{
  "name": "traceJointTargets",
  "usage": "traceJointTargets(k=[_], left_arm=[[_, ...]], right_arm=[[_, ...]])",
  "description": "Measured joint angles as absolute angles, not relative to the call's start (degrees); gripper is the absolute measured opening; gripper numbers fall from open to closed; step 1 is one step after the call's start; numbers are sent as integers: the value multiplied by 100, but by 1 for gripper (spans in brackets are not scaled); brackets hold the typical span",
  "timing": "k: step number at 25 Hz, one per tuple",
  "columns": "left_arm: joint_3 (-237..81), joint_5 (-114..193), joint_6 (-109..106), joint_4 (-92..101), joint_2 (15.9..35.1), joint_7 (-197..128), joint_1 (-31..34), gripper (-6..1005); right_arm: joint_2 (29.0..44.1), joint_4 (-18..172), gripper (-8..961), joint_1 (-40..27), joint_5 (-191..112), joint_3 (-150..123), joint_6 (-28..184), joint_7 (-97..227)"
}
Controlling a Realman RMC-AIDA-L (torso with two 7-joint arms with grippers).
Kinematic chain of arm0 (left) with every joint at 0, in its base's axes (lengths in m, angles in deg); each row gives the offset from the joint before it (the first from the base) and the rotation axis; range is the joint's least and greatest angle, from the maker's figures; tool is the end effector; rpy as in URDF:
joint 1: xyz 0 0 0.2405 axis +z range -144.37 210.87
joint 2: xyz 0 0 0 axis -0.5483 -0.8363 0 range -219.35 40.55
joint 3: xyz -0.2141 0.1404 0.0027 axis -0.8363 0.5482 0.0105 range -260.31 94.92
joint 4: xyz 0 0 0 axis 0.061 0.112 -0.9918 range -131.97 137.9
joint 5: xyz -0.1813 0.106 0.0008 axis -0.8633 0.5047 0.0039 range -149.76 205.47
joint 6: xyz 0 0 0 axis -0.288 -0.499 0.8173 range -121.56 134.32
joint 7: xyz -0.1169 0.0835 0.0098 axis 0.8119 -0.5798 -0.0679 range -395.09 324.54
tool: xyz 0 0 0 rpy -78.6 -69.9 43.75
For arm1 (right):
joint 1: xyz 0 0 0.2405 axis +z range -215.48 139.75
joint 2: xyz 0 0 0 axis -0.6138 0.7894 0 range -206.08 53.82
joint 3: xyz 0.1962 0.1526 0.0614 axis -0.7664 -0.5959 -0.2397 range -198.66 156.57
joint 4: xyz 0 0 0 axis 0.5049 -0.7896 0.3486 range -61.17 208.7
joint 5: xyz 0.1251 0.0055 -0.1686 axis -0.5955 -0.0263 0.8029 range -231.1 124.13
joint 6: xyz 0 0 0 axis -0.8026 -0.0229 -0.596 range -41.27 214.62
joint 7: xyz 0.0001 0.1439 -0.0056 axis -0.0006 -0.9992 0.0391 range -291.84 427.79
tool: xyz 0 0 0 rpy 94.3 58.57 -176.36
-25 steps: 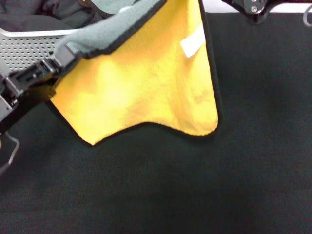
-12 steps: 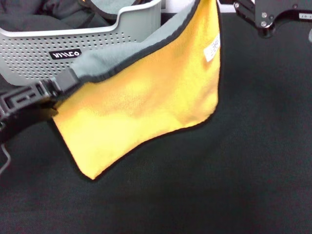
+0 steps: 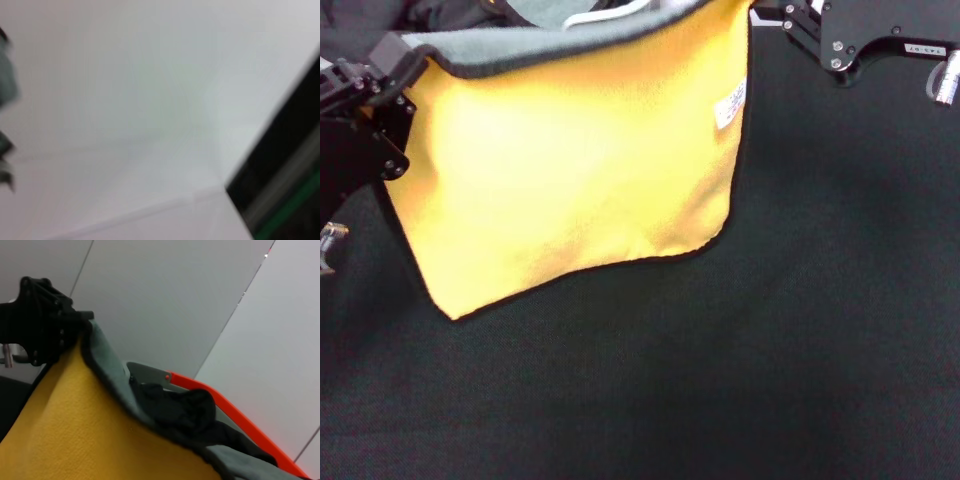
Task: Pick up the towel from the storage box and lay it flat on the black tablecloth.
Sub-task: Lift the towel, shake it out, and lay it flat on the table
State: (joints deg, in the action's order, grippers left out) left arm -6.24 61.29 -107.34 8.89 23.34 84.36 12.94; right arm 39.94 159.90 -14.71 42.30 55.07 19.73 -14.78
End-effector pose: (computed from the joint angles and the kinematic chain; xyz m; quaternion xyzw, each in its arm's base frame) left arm -0.2794 0.2513 0.0494 0.5219 0.5326 0.6549 0.1230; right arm 0.0977 0.3559 0.0565 -0.9283 -0.1489 0.2020 0.2745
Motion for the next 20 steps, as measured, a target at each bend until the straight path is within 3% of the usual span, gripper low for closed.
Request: traceJointTargets(k=[6,20], left_arm=[[-823,6121,-10295,829,2403,8714,1414,52],[-844,7385,-10899,2252,2161,7469,2070,60]], right_arm=[[3997,15806,53,-1475,4229,5626,2345,-1253],[3997,16883,55,-2222,4156,6379,1678,-1733]])
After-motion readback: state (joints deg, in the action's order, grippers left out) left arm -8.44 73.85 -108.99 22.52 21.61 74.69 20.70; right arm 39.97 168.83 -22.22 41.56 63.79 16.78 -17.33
